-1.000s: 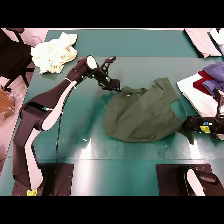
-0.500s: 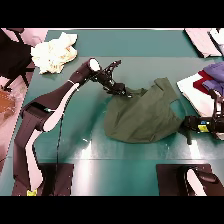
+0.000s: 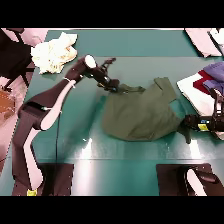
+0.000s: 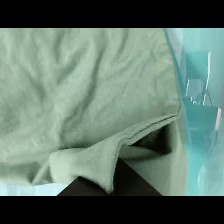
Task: Fold the shirts.
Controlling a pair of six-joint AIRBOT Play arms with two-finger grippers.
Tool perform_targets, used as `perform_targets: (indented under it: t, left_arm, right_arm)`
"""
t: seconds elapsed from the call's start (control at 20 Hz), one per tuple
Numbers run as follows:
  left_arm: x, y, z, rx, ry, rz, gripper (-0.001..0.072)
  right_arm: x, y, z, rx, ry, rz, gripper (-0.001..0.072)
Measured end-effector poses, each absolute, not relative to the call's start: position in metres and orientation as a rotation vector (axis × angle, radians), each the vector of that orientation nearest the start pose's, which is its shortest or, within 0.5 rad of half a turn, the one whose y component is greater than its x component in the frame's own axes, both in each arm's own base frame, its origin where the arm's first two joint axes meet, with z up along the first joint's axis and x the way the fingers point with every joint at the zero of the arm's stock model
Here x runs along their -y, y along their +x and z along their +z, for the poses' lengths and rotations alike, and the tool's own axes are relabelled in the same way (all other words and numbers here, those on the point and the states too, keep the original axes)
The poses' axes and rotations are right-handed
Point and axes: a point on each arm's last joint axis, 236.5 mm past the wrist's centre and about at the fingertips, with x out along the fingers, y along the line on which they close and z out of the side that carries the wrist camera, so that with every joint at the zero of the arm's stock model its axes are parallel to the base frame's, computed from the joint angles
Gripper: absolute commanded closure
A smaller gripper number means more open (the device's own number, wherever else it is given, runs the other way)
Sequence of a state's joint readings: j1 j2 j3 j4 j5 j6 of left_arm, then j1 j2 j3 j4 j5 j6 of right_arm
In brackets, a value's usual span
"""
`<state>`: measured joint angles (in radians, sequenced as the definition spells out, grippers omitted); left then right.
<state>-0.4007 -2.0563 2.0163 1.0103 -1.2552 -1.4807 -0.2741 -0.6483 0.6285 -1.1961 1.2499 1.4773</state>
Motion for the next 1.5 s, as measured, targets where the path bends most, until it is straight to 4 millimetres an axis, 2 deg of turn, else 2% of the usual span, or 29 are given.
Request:
perform_targets:
  t: [0.1,0.15,0.25,0.35,0.5,0.7,0.8,0.85,0.9,0.95,1.0,1.1,1.2,1.25,1.35,1.4,1.5]
  left_arm:
    - [0.272,0.487,-0.023,-1.336,-0.091,-0.590,0.0683]
    - [0.241,0.487,-0.017,-1.362,-0.052,-0.522,0.0683]
    - [0.195,0.474,-0.007,-1.425,0.011,-0.414,0.0683]
    - [0.163,0.449,0.000,-1.500,0.059,-0.338,0.0683]
    - [0.126,0.397,-0.006,-1.644,0.104,-0.249,0.0683]
    - [0.099,0.302,-0.033,-1.861,0.100,-0.189,0.0682]
    - [0.094,0.274,-0.042,-1.879,0.076,-0.168,0.0681]
    - [0.092,0.268,-0.043,-1.869,0.065,-0.156,0.0680]
    - [0.092,0.268,-0.040,-1.845,0.055,-0.150,0.0644]
    - [0.093,0.271,-0.034,-1.815,0.045,-0.149,0.0334]
    - [0.095,0.277,-0.025,-1.781,0.037,-0.151,0.0127]
    - [0.101,0.297,0.004,-1.690,0.019,-0.166,0.0141]
    - [0.108,0.327,0.041,-1.553,0.004,-0.187,0.0157]
    - [0.115,0.349,0.059,-1.452,-0.011,-0.207,0.0236]
    - [0.142,0.392,0.087,-1.256,-0.065,-0.306,0.0231]
    - [0.161,0.409,0.091,-1.195,-0.098,-0.372,0.0231]
    - [0.203,0.433,0.078,-1.154,-0.176,-0.530,0.0229]
  right_arm:
    - [-0.017,0.242,0.016,-1.173,0.413,0.046,0.0691]
    - [-0.017,0.245,0.014,-1.174,0.421,0.045,0.0691]
    - [-0.021,0.255,0.007,-1.180,0.459,0.063,0.0691]
    - [-0.031,0.269,-0.001,-1.193,0.521,0.103,0.0691]
    - [-0.040,0.291,-0.011,-1.234,0.580,0.152,0.0691]
    - [-0.046,0.314,-0.018,-1.344,0.603,0.237,0.0691]
    - [-0.054,0.305,-0.026,-1.475,0.596,0.314,0.0691]
    - [-0.057,0.296,-0.032,-1.554,0.581,0.348,0.0691]
    - [-0.058,0.286,-0.038,-1.623,0.558,0.371,0.0691]
    - [-0.059,0.278,-0.043,-1.676,0.538,0.385,0.0691]
    - [-0.059,0.270,-0.048,-1.719,0.519,0.395,0.0691]
    - [-0.060,0.260,-0.053,-1.776,0.499,0.408,0.0691]
    - [-0.059,0.254,-0.057,-1.809,0.481,0.412,0.0691]
    - [-0.058,0.253,-0.058,-1.817,0.476,0.413,0.0691]
    - [-0.058,0.250,-0.059,-1.831,0.466,0.416,0.0691]
    - [-0.059,0.249,-0.059,-1.836,0.457,0.417,0.0691]
    - [-0.063,0.247,-0.055,-1.831,0.434,0.430,0.0691]
